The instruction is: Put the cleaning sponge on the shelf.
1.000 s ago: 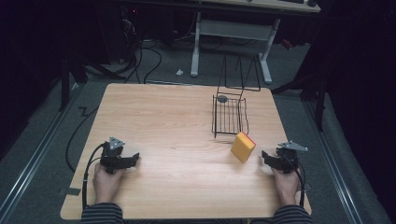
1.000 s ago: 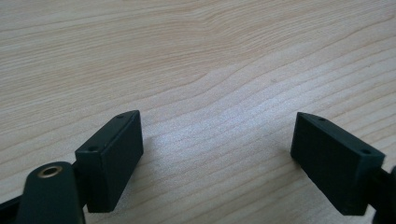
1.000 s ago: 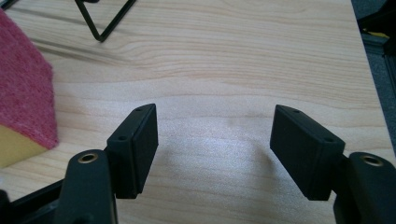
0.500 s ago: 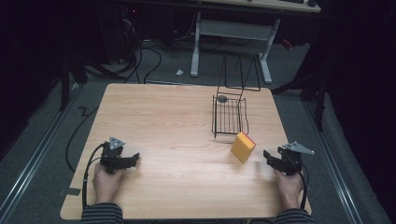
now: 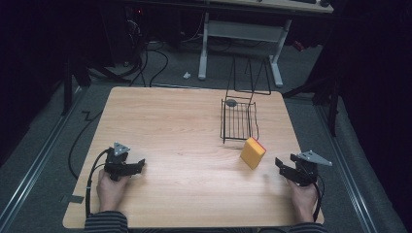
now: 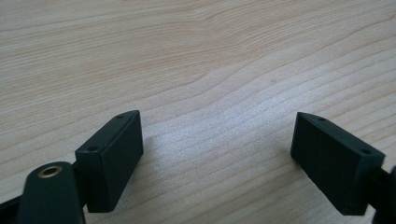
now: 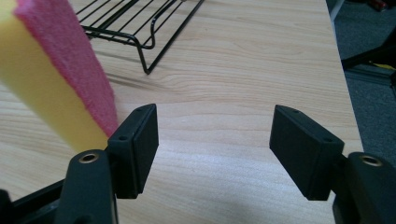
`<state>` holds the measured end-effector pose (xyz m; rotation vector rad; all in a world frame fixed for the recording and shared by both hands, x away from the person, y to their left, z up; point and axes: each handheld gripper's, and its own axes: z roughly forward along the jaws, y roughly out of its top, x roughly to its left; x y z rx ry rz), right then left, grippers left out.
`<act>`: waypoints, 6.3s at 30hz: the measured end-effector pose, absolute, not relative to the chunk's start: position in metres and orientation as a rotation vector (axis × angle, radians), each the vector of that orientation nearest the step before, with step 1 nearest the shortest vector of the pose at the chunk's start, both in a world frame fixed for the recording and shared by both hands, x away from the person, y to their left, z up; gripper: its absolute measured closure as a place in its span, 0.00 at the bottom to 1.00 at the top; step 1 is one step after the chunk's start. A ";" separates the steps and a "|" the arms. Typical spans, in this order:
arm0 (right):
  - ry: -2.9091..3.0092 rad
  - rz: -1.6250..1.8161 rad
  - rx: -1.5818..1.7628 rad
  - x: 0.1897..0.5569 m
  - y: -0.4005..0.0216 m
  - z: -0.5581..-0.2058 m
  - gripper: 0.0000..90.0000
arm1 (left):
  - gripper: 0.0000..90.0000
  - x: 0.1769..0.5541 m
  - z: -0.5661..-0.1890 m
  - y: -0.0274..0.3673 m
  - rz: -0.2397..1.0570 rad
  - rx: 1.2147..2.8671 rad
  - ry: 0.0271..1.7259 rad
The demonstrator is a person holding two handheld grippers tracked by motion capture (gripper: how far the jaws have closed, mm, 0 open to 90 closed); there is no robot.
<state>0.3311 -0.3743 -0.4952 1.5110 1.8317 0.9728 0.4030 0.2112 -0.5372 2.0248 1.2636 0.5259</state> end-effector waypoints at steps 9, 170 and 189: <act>1.834 1.010 1.481 0.317 -0.370 -0.491 0.36 | 0.19 0.403 -0.537 0.211 0.524 2.028 1.264; 2.058 1.160 1.240 0.357 -0.304 -0.458 0.68 | 0.19 0.403 -0.537 0.211 0.528 2.022 1.264; 2.026 1.185 1.218 0.383 -0.304 -0.426 0.68 | 0.19 0.403 -0.537 0.211 0.528 2.022 1.264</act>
